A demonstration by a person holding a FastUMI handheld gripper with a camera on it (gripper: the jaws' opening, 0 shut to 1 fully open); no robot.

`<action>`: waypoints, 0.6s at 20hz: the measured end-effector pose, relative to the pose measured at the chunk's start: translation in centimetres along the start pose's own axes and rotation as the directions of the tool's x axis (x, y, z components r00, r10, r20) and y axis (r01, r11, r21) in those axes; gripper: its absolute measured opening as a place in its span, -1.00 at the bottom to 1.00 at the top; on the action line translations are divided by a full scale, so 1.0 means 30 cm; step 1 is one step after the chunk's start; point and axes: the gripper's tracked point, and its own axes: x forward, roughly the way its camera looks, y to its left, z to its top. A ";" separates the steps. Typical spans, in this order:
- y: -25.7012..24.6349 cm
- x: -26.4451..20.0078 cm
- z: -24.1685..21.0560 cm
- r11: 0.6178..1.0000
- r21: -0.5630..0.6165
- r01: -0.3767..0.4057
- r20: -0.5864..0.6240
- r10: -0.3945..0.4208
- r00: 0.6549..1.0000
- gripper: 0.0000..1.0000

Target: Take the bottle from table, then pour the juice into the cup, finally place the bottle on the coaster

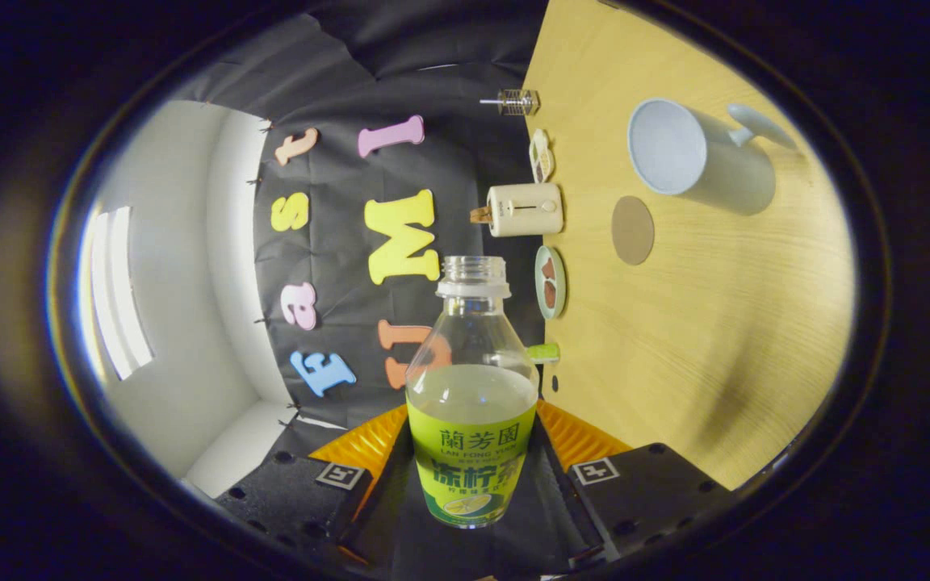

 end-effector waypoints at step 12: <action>0.018 -0.060 0.154 0.989 0.147 -0.031 0.063 0.022 0.998 0.57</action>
